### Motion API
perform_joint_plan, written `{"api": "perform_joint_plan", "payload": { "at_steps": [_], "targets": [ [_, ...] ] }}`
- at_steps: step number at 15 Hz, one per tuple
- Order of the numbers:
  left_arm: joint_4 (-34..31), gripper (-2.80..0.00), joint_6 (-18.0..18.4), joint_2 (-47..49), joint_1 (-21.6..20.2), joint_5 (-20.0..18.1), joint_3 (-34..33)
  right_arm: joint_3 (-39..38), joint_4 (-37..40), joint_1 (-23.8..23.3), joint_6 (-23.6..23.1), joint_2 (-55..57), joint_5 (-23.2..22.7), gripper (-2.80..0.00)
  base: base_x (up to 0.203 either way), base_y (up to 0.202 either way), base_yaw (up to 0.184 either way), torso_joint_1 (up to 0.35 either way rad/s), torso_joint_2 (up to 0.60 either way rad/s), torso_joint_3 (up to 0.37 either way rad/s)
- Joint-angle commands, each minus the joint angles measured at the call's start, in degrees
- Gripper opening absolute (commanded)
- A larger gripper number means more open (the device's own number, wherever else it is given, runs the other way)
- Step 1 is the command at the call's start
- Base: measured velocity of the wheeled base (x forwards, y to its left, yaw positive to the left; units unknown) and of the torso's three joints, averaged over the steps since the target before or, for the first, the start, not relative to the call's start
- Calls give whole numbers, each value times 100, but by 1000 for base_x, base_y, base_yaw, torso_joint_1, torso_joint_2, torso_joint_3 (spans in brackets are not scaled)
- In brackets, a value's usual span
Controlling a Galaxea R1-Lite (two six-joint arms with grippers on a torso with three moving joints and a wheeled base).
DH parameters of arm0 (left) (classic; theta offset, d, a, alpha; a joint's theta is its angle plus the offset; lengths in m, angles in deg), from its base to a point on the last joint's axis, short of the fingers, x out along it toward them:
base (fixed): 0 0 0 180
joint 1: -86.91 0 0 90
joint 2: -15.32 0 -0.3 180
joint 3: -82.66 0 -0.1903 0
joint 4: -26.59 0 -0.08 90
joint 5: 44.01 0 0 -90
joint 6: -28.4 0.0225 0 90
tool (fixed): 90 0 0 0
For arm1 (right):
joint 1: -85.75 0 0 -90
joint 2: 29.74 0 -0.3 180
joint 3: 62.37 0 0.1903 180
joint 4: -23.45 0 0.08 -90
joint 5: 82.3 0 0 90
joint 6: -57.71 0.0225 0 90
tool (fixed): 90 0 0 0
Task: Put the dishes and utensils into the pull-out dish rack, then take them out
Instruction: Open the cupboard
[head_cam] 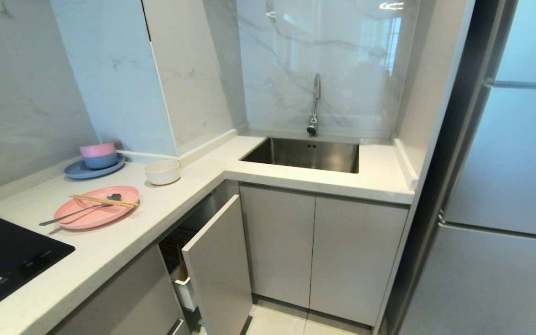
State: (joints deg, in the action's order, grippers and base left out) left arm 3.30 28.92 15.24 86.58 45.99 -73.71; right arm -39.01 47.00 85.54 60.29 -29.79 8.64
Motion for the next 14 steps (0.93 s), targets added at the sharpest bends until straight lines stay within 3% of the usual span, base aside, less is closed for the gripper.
{"api": "perform_joint_plan", "payload": {
  "at_steps": [1, 11, 13, 14],
  "targets": [
    [1, -280, 0, -10, -2, 0, 0, -9, -9, 3, -4, 5, 3, -280, 0, 0, 0, 0, 0, 0],
    [0, -280, 8, -10, -2, 9, 45, -9, -1, -5, -4, 5, 3, -280, 0, 0, 0, 0, 0, 0],
    [-162, -280, 5, 49, -2, 18, 699, -9, -1, -6, -4, 5, 3, -280, 0, 0, 0, 0, 0, 0],
    [-407, -280, 20, 178, -3, 27, 1376, -9, -1, -6, -4, 5, 3, -280, 0, 0, 0, 0, 0, 0]
  ]
}}
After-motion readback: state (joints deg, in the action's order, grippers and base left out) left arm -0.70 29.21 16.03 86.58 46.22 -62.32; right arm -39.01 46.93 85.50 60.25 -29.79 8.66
